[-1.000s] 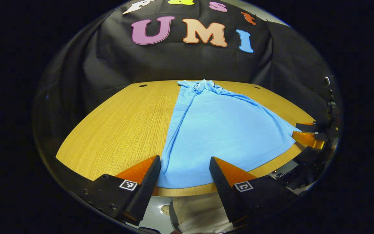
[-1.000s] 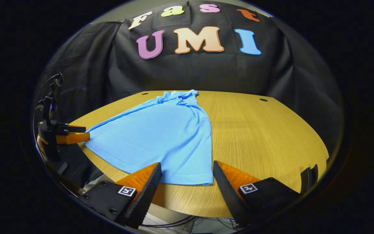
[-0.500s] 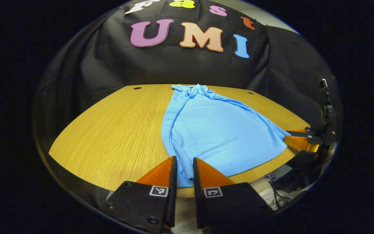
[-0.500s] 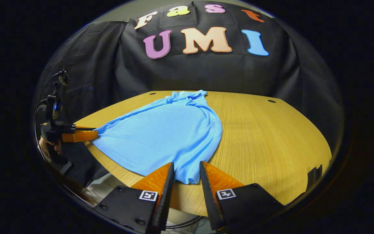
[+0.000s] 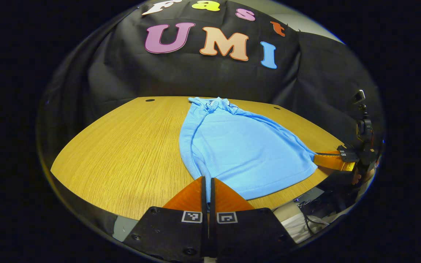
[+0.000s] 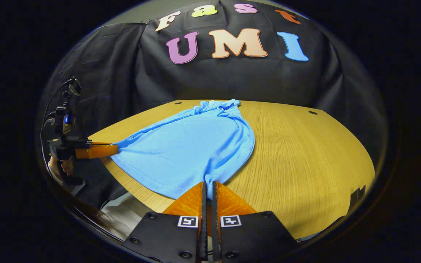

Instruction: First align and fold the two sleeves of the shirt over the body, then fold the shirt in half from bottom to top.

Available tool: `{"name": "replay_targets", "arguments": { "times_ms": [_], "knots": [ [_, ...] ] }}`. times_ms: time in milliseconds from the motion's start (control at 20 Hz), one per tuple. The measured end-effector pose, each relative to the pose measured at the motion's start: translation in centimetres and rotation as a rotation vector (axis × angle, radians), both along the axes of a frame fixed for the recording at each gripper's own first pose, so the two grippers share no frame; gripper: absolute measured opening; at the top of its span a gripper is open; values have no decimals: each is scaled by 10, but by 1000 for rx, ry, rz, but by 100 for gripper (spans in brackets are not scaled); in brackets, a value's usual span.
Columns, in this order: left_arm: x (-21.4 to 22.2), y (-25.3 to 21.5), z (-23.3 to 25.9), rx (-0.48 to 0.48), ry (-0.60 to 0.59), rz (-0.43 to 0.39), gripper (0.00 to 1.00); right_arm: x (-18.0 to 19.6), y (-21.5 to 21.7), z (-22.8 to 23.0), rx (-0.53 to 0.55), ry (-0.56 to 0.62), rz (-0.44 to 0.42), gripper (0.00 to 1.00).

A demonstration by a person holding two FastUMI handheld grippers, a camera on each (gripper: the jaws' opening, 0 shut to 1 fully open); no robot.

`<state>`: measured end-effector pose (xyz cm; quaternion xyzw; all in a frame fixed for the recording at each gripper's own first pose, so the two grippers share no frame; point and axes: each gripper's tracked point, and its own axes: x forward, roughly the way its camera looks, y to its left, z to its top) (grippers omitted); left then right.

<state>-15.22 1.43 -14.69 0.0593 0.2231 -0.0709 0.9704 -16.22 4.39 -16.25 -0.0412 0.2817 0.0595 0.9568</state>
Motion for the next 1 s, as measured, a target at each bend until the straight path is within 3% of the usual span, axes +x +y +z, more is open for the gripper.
{"name": "replay_targets", "arguments": {
  "times_ms": [350,500,700,1000],
  "knots": [
    [8,-8,2,-22,35,-23,0,13,3,2,-3,34,-3,3],
    [31,-7,26,-19,-4,-26,0,33,3,11,-2,28,-11,3],
    [75,-9,71,-18,-76,-45,0,77,5,45,0,-17,-7,3],
    [172,-1,109,-134,-116,-14,0,172,-6,83,-70,-79,-40,3]
  ]
}}
